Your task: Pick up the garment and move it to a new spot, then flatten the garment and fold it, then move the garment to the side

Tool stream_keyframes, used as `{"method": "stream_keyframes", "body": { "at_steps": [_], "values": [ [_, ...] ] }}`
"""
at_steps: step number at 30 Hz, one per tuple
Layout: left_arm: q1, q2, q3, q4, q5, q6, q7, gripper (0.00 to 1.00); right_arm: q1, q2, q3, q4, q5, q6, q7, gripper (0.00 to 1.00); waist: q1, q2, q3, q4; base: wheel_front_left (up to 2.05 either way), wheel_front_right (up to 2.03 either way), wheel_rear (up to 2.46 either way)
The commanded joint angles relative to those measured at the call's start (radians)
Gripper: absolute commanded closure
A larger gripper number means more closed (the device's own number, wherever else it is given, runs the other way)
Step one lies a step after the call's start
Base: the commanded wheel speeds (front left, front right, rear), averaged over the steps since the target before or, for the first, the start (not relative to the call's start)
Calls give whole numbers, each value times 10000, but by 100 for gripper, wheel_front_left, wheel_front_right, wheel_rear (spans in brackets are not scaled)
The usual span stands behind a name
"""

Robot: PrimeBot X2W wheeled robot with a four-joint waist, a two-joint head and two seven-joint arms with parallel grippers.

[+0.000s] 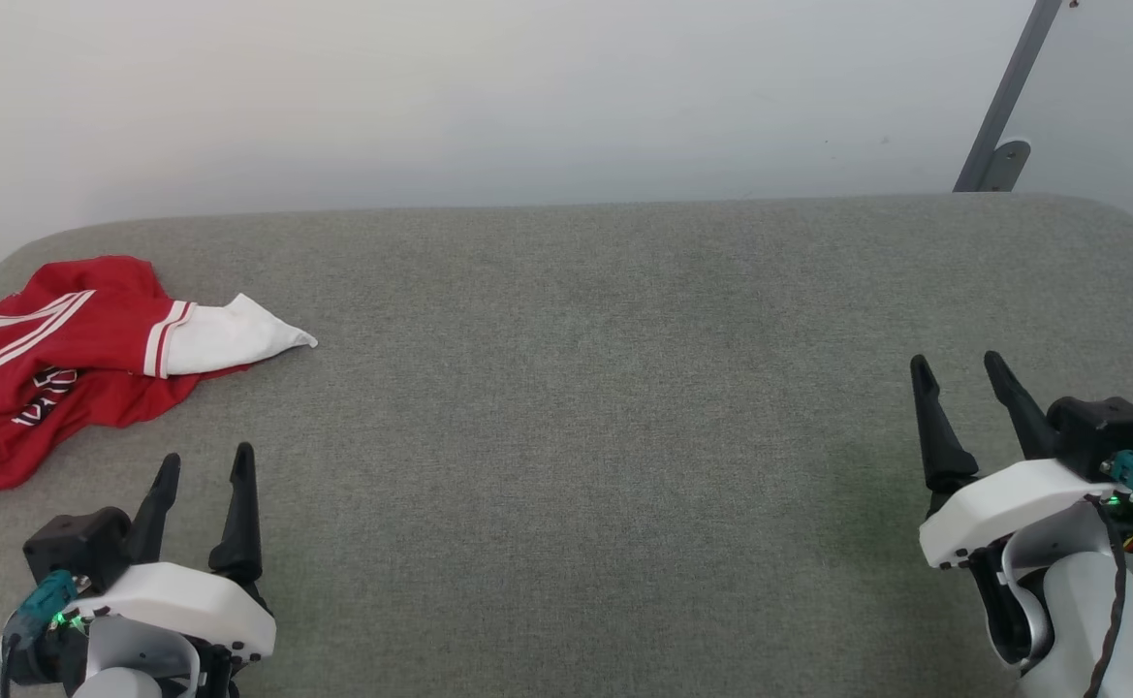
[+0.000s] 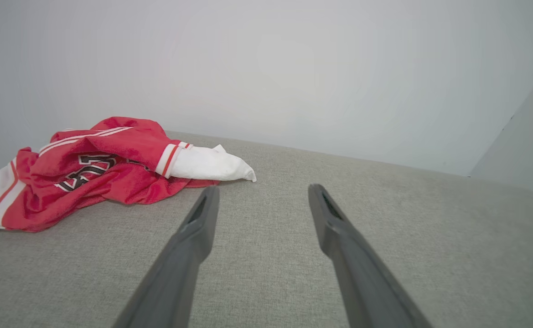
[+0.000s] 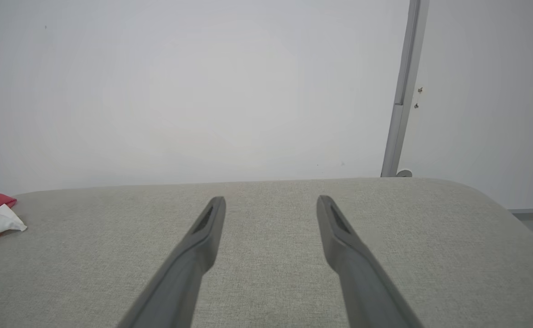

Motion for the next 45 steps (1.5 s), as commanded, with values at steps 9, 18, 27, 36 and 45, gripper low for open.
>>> {"method": "stream_keyframes", "body": {
  "at_steps": [9, 18, 27, 36, 45],
  "values": [
    [-233, -70, 231, 223, 460, -255, -266, 0, -246, 135, -145, 62, -647, -3, -295, 0, 0, 0, -9, 41, 0, 0, 0],
    [-389, -184, 296, 474, 1144, -373, -465, 0, -164, 272, -327, 56, -1036, -3, -490, 0, 0, 0, -38, 610, 0, 0, 0],
    [2, -420, 779, 464, 1940, -141, -647, 0, -130, 648, 15, 116, -1588, -3, -684, 0, 0, 0, 2, 2507, 0, 0, 0],
    [521, -597, 1280, 306, 2602, -81, -811, 0, 42, 965, 854, 244, -1808, -3, -840, 0, 0, 0, -222, 4397, 0, 0, 0],
    [1160, -997, 2007, -354, 2773, 14, -902, 0, -421, 1045, 1799, 496, -1852, -5, -923, 0, 0, 0, -27, 5021, 0, 0, 0]
  ]
}}
